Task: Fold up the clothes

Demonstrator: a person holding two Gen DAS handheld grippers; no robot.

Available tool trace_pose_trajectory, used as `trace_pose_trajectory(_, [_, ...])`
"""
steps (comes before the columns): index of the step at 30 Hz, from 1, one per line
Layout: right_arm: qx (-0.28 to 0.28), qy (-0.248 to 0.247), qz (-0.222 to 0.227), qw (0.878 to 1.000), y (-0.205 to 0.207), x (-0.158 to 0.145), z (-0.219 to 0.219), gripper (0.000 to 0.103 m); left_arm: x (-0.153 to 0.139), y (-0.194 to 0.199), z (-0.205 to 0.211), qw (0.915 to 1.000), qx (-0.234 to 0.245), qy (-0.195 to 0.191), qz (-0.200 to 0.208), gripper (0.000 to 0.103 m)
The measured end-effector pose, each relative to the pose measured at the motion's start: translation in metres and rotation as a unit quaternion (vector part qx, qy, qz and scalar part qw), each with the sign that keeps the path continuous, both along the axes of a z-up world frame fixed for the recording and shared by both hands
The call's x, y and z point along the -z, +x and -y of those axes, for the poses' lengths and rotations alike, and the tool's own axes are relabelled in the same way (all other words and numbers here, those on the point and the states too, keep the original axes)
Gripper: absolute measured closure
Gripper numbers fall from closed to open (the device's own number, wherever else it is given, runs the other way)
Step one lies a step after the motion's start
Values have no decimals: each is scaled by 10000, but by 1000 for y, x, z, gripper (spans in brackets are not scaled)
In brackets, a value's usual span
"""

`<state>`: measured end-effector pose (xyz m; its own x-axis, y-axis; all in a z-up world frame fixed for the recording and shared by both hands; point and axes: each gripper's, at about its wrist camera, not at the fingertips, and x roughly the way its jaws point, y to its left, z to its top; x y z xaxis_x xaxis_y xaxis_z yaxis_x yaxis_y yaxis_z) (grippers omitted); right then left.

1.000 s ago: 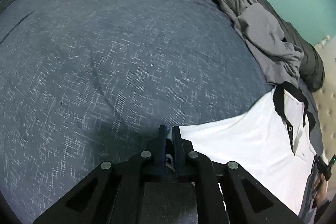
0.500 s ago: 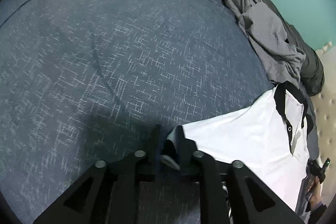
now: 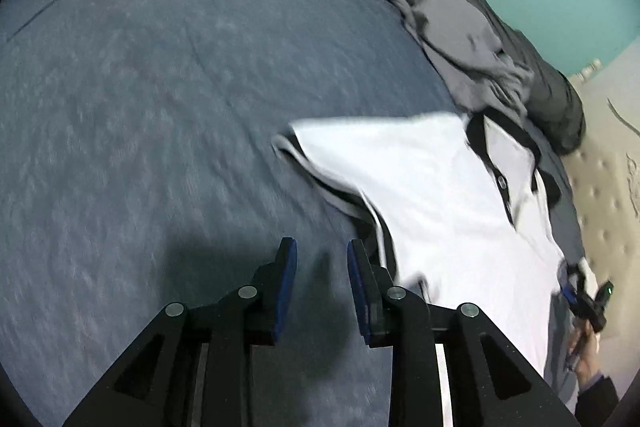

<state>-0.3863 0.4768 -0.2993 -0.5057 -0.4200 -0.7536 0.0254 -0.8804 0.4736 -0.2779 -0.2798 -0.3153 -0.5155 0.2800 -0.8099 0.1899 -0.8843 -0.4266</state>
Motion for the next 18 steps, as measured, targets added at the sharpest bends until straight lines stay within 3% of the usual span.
trace_pose_trajectory(4, [-153,18,16,9999,1,7,11,72,-1,26,-24,9997,228,94,35,74])
trace_pose_trajectory(5, [-191,23,20,9998,2,8,14,75,-2,31,-28,9995,283,104,43,74])
trace_pose_trajectory(6, [-224,42,27,9997,1,10,17,89,-3,36,-33,9994,326,105,49,74])
trace_pose_trajectory(9, [-130,175,75,9997,4,16,15,100,-6,51,-41,9988,458,124,96,74])
trace_pose_trajectory(14, [74,246,135,9996,11,14,7,99,-8,73,-48,9980,593,106,202,74])
trace_pose_trajectory(17, [169,344,124,9992,23,3,3,95,-11,88,-54,9973,686,109,244,74])
trace_pose_trajectory(18, [180,373,109,9991,29,-3,3,87,-13,94,-56,9970,725,121,243,74])
